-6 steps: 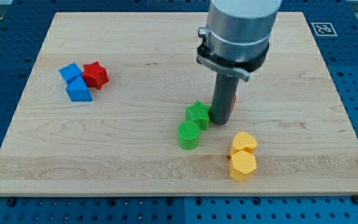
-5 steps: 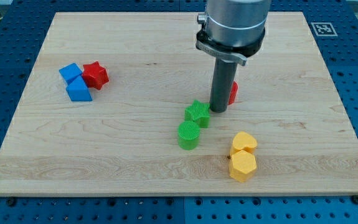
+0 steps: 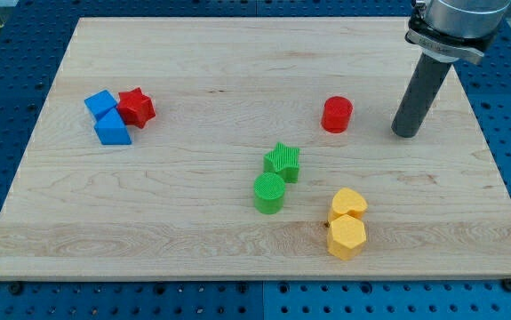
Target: Push the red circle to the center of the board
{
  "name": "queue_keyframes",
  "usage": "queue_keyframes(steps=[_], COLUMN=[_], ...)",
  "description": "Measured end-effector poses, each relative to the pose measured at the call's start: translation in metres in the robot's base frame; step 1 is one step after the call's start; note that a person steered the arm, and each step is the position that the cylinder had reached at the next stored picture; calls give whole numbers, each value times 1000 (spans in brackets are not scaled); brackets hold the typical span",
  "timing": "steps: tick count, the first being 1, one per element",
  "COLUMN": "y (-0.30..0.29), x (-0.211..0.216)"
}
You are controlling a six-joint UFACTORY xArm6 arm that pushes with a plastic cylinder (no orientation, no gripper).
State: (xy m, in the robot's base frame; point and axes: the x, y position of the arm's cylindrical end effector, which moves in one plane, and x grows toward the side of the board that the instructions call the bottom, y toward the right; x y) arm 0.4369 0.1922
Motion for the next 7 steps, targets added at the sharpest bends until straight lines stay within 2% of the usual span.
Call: queue_keyframes(steps=[3, 5, 7], y=[-33, -29, -61], x=[-25, 3, -22])
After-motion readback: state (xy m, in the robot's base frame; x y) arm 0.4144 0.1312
